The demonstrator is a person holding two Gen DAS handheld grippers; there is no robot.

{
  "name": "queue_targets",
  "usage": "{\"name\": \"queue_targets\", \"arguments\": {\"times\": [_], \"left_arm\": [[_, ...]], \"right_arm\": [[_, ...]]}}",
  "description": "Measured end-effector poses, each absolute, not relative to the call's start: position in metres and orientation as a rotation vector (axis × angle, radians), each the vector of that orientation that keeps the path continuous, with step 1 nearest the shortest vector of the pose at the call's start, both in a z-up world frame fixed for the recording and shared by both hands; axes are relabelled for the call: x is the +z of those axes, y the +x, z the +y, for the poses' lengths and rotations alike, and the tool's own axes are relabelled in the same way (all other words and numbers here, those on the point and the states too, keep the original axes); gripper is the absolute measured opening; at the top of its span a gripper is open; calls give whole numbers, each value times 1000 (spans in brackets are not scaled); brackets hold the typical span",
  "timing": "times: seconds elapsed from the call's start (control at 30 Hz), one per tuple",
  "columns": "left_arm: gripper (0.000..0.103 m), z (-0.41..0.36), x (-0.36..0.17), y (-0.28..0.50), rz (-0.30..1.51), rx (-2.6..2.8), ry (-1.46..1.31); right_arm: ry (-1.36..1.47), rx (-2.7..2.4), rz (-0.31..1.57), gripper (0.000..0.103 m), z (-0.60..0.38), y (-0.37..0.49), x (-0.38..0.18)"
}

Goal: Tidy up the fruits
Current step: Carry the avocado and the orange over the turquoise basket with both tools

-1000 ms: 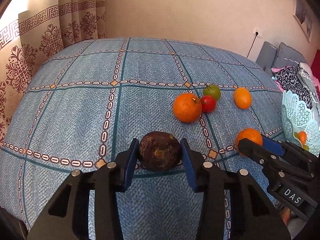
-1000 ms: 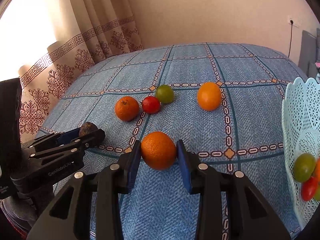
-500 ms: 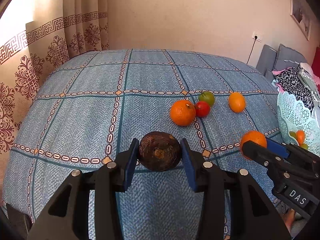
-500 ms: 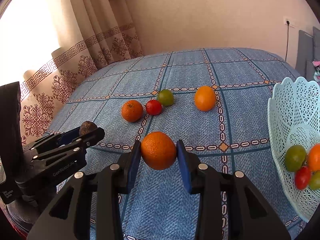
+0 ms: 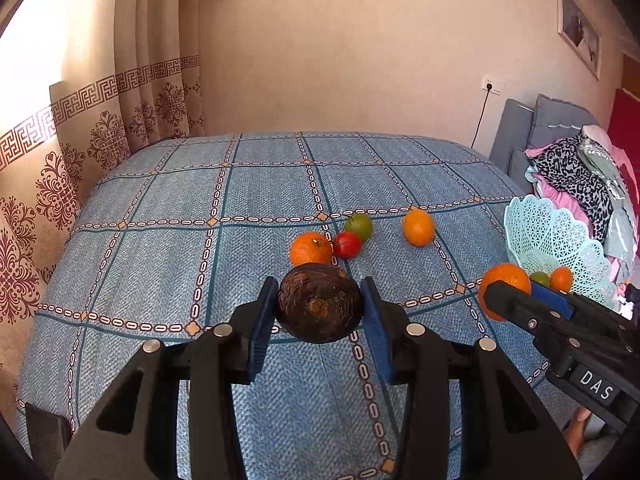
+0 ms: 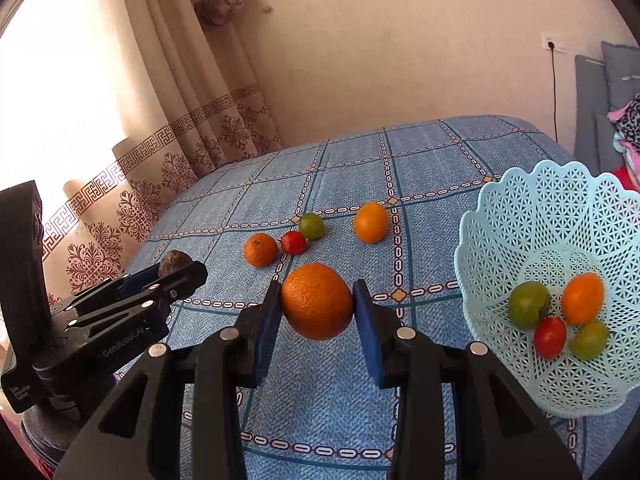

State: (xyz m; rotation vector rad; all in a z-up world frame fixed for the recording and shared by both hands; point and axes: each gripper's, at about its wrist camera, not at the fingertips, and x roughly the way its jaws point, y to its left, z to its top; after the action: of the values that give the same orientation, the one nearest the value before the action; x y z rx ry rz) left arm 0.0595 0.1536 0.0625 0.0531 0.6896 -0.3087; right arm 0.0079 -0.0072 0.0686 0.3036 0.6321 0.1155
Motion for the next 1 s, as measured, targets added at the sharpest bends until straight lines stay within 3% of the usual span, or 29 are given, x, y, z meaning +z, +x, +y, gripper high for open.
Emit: {"name": "queue_targets", "arguments": {"times": [1.0], "left_arm": [[43,19,94,19,649,-549,129]], "right_arm": [[448,-272,478,36,-173,-76,78]]}}
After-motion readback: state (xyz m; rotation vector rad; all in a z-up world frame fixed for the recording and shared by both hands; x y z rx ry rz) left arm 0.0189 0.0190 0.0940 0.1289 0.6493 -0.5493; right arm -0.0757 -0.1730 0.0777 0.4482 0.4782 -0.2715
